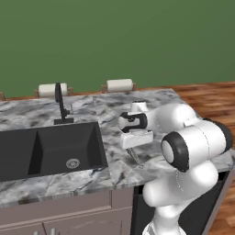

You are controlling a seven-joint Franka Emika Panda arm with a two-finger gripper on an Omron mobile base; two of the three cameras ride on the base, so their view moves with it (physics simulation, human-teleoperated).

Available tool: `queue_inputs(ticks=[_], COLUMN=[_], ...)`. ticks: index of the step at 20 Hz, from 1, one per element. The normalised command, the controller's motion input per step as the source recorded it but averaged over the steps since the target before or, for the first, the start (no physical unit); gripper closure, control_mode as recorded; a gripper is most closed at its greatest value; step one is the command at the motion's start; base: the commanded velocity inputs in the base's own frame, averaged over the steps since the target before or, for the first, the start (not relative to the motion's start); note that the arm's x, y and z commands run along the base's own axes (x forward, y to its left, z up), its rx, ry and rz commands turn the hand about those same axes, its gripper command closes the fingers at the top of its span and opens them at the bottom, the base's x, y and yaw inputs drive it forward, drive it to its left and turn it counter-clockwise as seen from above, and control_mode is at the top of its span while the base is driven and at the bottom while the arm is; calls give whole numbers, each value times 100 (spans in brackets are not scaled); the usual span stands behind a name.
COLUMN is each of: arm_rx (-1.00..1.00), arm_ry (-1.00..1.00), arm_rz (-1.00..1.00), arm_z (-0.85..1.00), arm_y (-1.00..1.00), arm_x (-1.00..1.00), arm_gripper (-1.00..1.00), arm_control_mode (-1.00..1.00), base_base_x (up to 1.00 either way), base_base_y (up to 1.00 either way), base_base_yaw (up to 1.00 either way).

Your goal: Pick up the tongs from the counter and place them near the plate next to the oven.

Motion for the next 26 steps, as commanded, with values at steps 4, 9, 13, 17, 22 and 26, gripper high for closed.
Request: queue_inputs(ticks=[4, 9, 13, 17, 22, 26], arm_rx=[0, 0, 0, 0, 0, 0], arm_ry=[0, -1, -13, -8, -2, 0], arm_rz=[0, 0, 0, 0, 0, 0], arm_z=[-3, 0, 0, 0, -9, -17], arm_y=[-1, 0, 0, 0, 0, 0], arm_x=[-39, -39, -52, -16, 18, 13], arm_gripper=[-100, -100, -100, -100, -100, -100], arm_control_mode=[-100, -100, -100, -100, -100, -100], base_base_x=[0, 0, 0, 0, 0, 0], base_base_y=[0, 0, 0, 0, 0, 0], base_base_yaw=[0, 0, 0, 0, 0, 0])
